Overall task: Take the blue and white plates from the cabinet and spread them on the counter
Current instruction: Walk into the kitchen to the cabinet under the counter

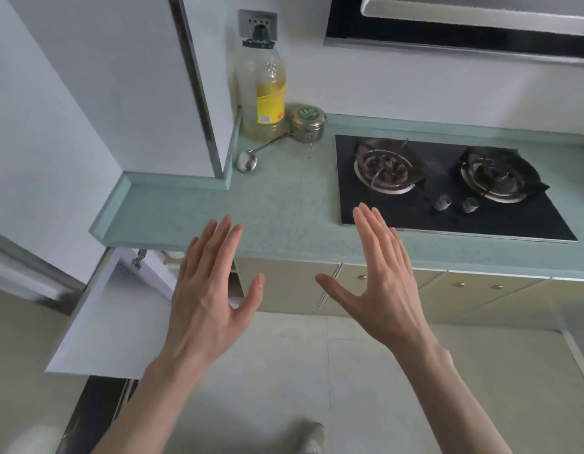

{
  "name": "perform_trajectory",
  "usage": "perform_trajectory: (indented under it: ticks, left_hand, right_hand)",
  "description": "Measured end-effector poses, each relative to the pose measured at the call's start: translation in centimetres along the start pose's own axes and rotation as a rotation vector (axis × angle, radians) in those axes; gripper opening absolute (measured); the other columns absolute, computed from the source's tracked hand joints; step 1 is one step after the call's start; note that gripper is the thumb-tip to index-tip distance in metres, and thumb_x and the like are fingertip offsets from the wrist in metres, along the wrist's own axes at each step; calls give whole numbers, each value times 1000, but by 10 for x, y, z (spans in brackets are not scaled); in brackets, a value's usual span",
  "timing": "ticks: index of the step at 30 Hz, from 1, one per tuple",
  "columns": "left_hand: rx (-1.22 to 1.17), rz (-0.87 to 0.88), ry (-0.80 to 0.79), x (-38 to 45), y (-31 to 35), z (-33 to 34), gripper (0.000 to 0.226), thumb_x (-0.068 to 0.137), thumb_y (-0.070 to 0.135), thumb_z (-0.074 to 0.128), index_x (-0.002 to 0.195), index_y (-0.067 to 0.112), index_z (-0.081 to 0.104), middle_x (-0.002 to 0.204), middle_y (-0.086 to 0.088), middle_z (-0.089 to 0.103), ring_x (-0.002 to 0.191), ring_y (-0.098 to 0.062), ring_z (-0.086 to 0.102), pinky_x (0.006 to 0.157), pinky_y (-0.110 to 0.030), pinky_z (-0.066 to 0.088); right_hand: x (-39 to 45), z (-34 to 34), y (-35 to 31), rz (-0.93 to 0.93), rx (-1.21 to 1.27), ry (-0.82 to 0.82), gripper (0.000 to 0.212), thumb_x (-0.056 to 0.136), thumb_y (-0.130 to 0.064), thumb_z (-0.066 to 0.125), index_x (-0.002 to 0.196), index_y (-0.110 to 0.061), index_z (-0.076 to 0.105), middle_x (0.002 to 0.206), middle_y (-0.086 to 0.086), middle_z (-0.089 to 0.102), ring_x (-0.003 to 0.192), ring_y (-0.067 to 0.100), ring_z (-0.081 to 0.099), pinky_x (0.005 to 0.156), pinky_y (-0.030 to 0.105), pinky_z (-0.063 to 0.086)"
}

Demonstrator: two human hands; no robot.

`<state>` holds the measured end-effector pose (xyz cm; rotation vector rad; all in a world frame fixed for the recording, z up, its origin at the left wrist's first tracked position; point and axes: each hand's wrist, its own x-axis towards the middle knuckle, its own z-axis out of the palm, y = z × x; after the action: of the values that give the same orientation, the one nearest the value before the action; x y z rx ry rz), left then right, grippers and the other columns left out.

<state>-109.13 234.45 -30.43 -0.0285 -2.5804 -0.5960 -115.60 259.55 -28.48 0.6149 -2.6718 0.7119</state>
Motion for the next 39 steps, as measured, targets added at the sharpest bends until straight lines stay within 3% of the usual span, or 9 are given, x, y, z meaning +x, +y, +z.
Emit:
perform_trajectory:
  ticks: [8,19,30,39]
  left_hand:
    - [14,-92,-6,-26,-61,53,70,97,40,56,157,6,43,166,-9,41,158,-27,32,125,-53,31]
    - [50,-110,57,-73,-163,205,71,97,44,55,156,6,45,166,-7,42,157,-26,33,126,-50,31]
    - [8,-14,156,-99,-241,345,68,97,44,55,153,5,48,163,-6,45,157,-25,34,121,-52,39]
    - [58,91,251,-87,-282,403,69,98,42,58,154,5,46,163,-8,45,155,-27,37,121,-52,38]
  right_hand:
    - [-2,91,9,-6,33,-77,96,90,-63,64,163,-10,27,170,5,30,161,20,20,126,53,28]
    - [-19,267,79,-101,2,-69,98,90,-65,63,164,-14,23,172,1,25,161,15,15,130,47,20]
    - [-45,400,137,-296,4,71,91,91,-63,62,162,-14,33,169,-3,32,159,14,24,128,48,26]
    - [-49,472,169,-295,-116,141,90,93,-65,55,164,-18,27,172,-6,22,160,14,21,129,44,21]
